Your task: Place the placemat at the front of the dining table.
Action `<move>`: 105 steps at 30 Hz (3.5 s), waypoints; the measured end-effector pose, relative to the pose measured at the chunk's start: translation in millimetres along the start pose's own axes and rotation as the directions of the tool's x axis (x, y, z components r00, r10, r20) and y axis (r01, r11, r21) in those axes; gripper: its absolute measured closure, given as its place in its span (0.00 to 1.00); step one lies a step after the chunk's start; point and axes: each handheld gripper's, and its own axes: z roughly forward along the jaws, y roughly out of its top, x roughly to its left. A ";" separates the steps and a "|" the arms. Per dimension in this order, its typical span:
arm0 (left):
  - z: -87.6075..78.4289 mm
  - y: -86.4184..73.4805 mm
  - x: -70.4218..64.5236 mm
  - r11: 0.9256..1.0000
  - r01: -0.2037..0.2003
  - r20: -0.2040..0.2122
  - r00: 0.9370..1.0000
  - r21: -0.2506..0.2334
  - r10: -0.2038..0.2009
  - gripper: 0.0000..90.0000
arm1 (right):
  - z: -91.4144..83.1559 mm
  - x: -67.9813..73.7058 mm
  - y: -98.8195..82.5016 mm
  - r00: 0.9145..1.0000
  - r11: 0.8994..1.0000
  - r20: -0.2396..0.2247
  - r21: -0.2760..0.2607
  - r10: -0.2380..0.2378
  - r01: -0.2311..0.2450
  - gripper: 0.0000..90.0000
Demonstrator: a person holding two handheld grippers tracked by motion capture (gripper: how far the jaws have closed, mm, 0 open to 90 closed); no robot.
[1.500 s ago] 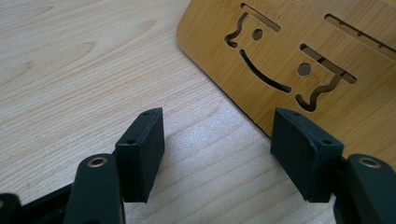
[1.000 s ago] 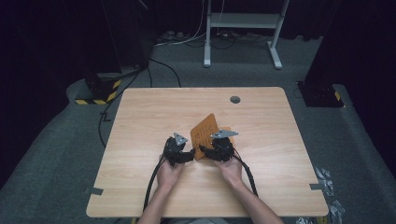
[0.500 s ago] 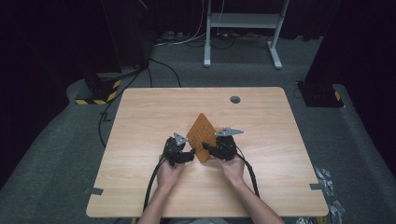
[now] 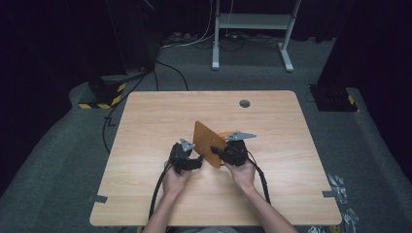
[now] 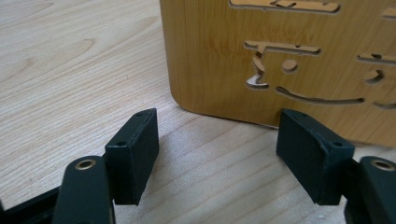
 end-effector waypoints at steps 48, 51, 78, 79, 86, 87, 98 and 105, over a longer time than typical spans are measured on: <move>-0.1 -0.2 -0.2 1.000 0.005 -0.001 1.000 0.003 -0.005 0.33 | -41.1 -12.5 16.4 0.999 0.998 0.031 -0.045 -0.042 0.044 0.96; -0.1 -0.2 -0.2 1.000 0.006 -0.001 1.000 0.002 -0.006 0.33 | -43.5 -13.0 16.7 0.998 0.998 0.037 -0.052 -0.040 0.042 0.96; -0.2 0.0 0.3 1.000 -0.003 -0.001 1.000 0.003 0.003 0.33 | -76.6 -31.6 17.2 0.995 0.995 0.092 -0.084 -0.037 0.045 0.96; -0.2 0.0 0.3 1.000 -0.003 -0.001 1.000 0.003 0.003 0.33 | -78.1 -32.8 17.2 0.995 0.995 0.093 -0.085 -0.037 0.045 0.96; -0.2 0.0 0.3 1.000 -0.002 -0.001 1.000 0.003 0.002 0.33 | -85.9 -39.2 15.2 0.994 0.995 0.107 -0.094 -0.027 0.037 0.96; -0.2 0.0 0.2 1.000 -0.002 -0.001 1.000 0.003 0.002 0.33 | -86.4 -39.5 15.1 0.994 0.995 0.109 -0.096 -0.025 0.035 0.96; -0.3 0.0 0.2 1.000 -0.001 -0.001 1.000 0.003 0.001 0.33 | -95.5 -43.6 17.2 0.993 0.993 0.115 -0.107 -0.029 0.041 0.96; -0.2 0.1 0.3 1.000 -0.003 0.000 1.000 0.003 0.003 0.33 | -99.9 -47.3 17.0 0.992 0.993 0.123 -0.109 -0.027 0.041 0.96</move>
